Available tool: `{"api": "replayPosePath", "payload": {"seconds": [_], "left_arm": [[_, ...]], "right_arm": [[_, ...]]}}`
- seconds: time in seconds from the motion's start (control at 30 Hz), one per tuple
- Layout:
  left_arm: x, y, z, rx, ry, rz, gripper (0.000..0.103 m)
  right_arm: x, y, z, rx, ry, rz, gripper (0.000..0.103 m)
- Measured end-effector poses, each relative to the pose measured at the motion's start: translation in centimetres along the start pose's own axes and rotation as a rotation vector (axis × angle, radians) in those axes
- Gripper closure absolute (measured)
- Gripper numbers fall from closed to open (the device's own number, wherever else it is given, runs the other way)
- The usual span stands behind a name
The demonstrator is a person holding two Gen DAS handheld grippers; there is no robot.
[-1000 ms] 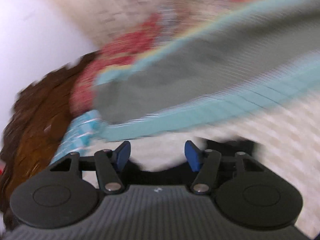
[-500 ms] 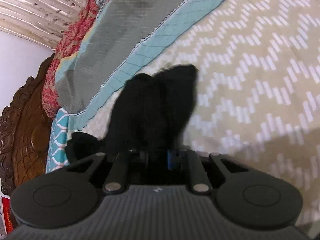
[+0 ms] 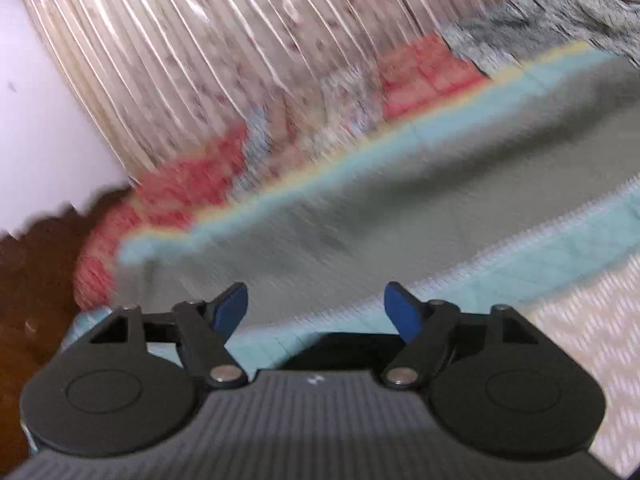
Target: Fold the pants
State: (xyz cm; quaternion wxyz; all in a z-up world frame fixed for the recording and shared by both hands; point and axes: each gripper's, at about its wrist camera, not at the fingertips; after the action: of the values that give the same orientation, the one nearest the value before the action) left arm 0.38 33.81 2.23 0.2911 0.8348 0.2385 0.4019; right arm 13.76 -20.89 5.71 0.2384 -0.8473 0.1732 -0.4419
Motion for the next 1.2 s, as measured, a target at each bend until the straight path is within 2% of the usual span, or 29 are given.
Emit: {"api": "replayPosePath", "payload": {"seconds": [0.1,0.17,0.23,0.33,0.43,0.47,0.5,0.53,0.57,0.73,0.83,0.93,1.0,1.1,1.2], "left_arm": [[0.3,-1.0,0.0,0.016,-0.002,-0.023,0.093],[0.4,-1.4,0.1,0.02,-0.006,-0.037,0.093],[0.5,-1.5,0.2,0.018,-0.011,-0.043,0.093],[0.3,-1.1,0.1,0.007,-0.017,-0.04,0.093],[0.2,-0.3,-0.5,0.005,-0.016,-0.017,0.093],[0.1,-0.1,-0.7,0.005,-0.014,-0.013,0.093],[0.2,0.1,-0.9,0.005,-0.012,-0.011,0.093],[0.3,0.3,-1.0,0.002,-0.01,-0.009,0.093],[0.4,0.5,-1.1,-0.004,-0.01,-0.008,0.093],[2.0,3.3,0.5,-0.05,-0.039,0.013,0.093],[4.0,7.1,3.5,-0.095,-0.061,0.059,0.093],[6.2,12.7,7.8,-0.137,-0.079,0.124,0.093],[8.2,16.3,10.2,-0.174,-0.099,0.113,0.093],[9.7,19.0,10.3,-0.251,-0.074,0.038,0.093],[9.4,18.8,8.3,-0.308,-0.056,0.012,0.093]], "right_arm": [[-5.1,2.7,-0.9,-0.001,-0.117,0.037,0.048],[-8.1,3.3,-2.3,0.03,-0.174,0.046,0.051],[-10.1,2.8,-3.2,0.034,-0.231,0.018,0.051],[-11.7,1.8,-1.5,-0.076,-0.284,-0.059,0.047],[-12.0,0.9,0.5,-0.117,-0.266,-0.116,0.045],[-12.3,0.3,0.6,-0.138,-0.259,-0.152,0.054],[-12.1,-0.5,0.9,-0.125,-0.284,-0.158,0.099],[-12.0,-0.2,0.8,-0.08,-0.327,-0.109,0.096],[-11.8,0.0,-0.3,-0.052,-0.314,-0.061,0.096],[-7.4,3.3,-8.4,0.015,-0.118,0.115,0.096],[-4.1,6.7,-14.2,-0.039,0.034,0.161,0.096],[0.3,9.5,-17.6,-0.151,0.158,0.194,0.096],[3.0,11.0,-19.5,-0.214,0.234,0.242,0.096],[5.3,13.0,-23.3,-0.26,0.361,0.314,0.096],[4.8,14.1,-27.2,-0.262,0.449,0.336,0.096]]}}
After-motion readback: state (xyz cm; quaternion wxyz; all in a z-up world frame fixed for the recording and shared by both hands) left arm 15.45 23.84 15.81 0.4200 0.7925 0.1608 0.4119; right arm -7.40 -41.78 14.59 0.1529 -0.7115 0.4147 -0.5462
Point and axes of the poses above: each gripper's, at about its wrist camera, not at the fingertips, and z roughly the way its jaws point, y to its right, x to its top
